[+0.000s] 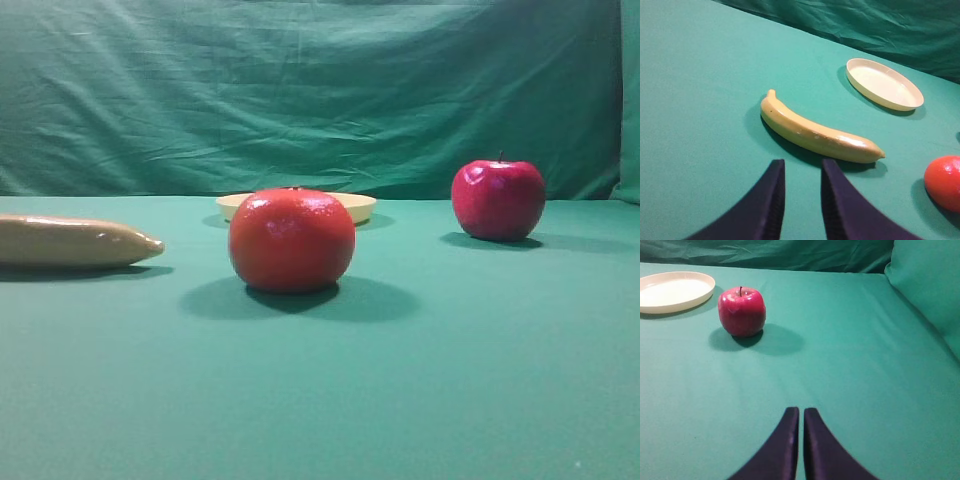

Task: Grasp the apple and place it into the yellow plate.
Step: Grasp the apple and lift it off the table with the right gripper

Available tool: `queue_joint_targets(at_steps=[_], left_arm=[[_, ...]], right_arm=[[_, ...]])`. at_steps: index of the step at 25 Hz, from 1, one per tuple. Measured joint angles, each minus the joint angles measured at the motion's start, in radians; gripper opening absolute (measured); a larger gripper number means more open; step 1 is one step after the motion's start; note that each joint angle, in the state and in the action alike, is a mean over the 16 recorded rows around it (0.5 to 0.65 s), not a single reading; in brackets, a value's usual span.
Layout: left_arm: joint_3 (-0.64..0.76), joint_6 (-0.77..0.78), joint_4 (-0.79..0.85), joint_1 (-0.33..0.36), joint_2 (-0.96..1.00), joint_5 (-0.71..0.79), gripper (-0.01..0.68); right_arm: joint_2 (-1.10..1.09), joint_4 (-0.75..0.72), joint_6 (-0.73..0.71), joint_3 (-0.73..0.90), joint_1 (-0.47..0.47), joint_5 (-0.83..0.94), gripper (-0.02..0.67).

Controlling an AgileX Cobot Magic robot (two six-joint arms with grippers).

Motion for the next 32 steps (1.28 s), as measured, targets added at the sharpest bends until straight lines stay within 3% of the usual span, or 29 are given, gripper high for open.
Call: queue_joint_targets(at_steps=[32], left_arm=[[0.000, 0.000, 0.000, 0.000, 0.000, 0.000, 0.157]], right_arm=[[0.000, -0.014, 0.000, 0.001, 0.000, -0.030, 0.000]])
